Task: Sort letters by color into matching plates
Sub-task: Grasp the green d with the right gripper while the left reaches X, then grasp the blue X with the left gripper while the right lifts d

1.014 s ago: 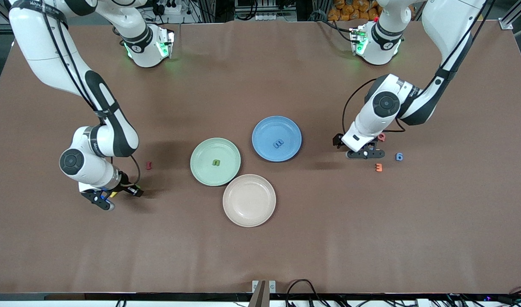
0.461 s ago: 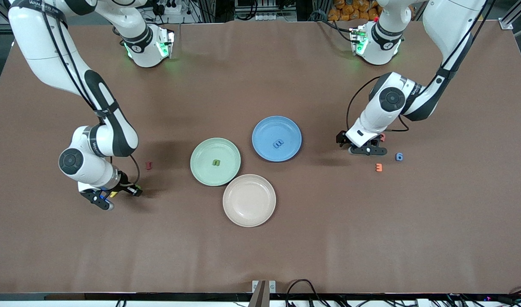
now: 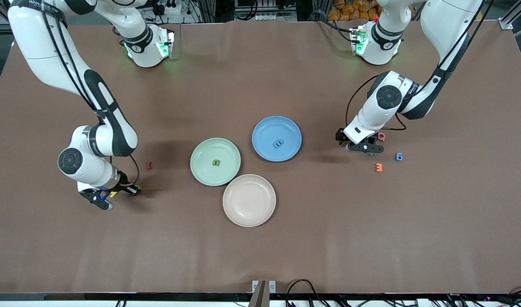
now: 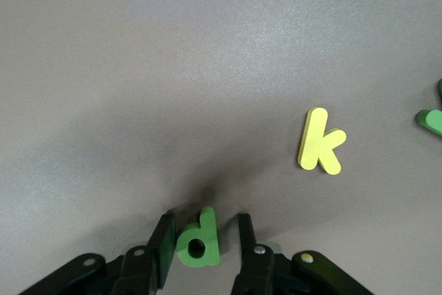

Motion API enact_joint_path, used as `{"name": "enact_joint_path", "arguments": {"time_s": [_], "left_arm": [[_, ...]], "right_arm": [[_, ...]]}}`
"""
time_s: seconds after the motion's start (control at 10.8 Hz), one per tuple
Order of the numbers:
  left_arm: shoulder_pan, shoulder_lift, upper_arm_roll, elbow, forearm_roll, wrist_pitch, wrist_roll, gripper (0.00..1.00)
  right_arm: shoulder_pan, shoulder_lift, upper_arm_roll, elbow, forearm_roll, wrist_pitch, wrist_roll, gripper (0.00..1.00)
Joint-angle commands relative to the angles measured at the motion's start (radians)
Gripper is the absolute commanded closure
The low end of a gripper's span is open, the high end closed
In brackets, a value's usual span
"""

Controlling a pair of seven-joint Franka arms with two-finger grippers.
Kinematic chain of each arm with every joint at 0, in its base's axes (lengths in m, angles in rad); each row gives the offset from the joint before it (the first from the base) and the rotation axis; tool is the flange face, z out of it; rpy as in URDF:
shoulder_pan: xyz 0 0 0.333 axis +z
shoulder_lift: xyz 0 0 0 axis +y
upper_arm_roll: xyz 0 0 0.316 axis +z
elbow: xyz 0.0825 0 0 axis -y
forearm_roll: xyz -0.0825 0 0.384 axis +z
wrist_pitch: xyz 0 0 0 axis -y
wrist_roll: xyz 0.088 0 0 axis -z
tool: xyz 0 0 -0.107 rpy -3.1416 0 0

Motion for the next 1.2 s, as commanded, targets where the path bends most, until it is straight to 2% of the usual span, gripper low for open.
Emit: {"name": "enact_joint_path", "arguments": {"time_s": [0.0,0.28,0.65,0.92,1.01,1.11], "left_arm": [[-0.007,-0.016,0.027,-0.018,0.05,0.02,0.007,0.1],[-0.007,0.0,0.03,-0.018,0.059,0.036,0.007,0.14],[-0.007,0.017,0.061,-0.026,0.094,0.068,0.007,0.18],[-0.01,0.02,0.064,-0.026,0.094,0.068,0.004,0.22],[-0.018,0.026,0.064,-0.025,0.094,0.068,-0.002,0.33],[-0.029,0.026,0.064,-0.025,0.094,0.068,-0.005,0.36]], "right_arm": [[-0.015,-0.013,0.019,-0.028,0.001,0.016,-0.011,0.61],[-0.015,-0.013,0.019,-0.028,0.002,0.016,-0.011,0.65],[-0.015,-0.013,0.019,-0.028,0.002,0.016,-0.011,0.8],[-0.015,-0.016,0.019,-0.025,0.001,0.005,-0.013,0.81],[-0.016,-0.033,0.019,-0.023,-0.005,-0.001,-0.022,0.81],[-0.016,-0.048,0.019,-0.017,-0.005,-0.034,-0.043,0.81]]}}
